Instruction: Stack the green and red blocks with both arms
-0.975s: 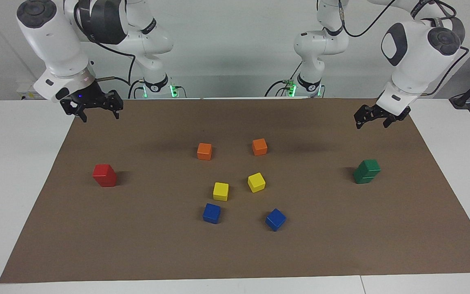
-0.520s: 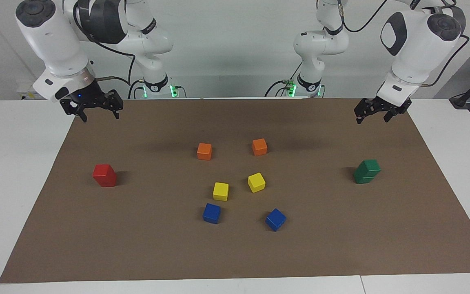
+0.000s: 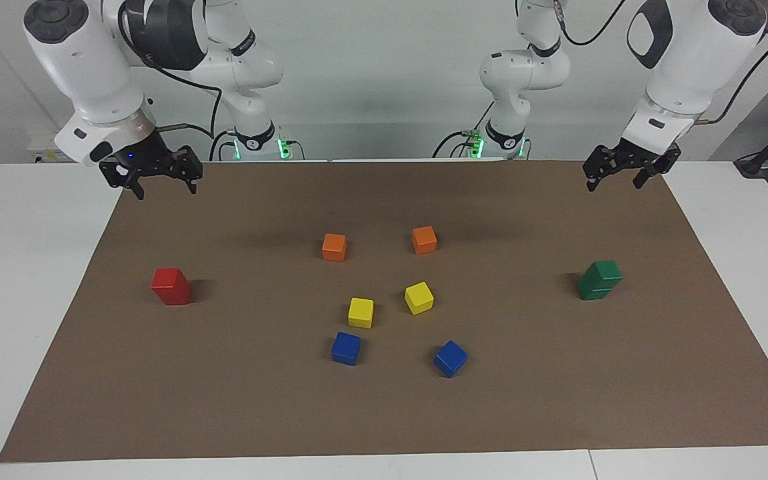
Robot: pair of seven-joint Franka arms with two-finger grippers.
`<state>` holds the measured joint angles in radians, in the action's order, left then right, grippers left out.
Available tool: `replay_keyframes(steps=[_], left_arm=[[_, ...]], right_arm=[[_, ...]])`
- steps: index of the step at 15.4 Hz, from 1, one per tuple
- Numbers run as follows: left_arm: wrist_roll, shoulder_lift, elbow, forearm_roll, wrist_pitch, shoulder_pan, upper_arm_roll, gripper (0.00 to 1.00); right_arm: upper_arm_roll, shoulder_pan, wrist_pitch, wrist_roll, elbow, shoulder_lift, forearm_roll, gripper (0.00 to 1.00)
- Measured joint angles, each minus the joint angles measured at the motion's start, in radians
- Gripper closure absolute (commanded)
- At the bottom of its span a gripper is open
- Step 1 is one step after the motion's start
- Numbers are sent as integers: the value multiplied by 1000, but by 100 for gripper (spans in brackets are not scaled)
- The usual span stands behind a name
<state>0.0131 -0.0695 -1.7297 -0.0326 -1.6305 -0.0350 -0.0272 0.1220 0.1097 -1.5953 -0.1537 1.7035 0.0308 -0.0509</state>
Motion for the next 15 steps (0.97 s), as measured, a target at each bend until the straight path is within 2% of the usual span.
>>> replay_keyframes(steps=[15], left_arm=[[0, 0, -3, 1, -6, -11, -3, 0]], right_arm=[[0, 1, 0, 0, -5, 1, 7, 0]])
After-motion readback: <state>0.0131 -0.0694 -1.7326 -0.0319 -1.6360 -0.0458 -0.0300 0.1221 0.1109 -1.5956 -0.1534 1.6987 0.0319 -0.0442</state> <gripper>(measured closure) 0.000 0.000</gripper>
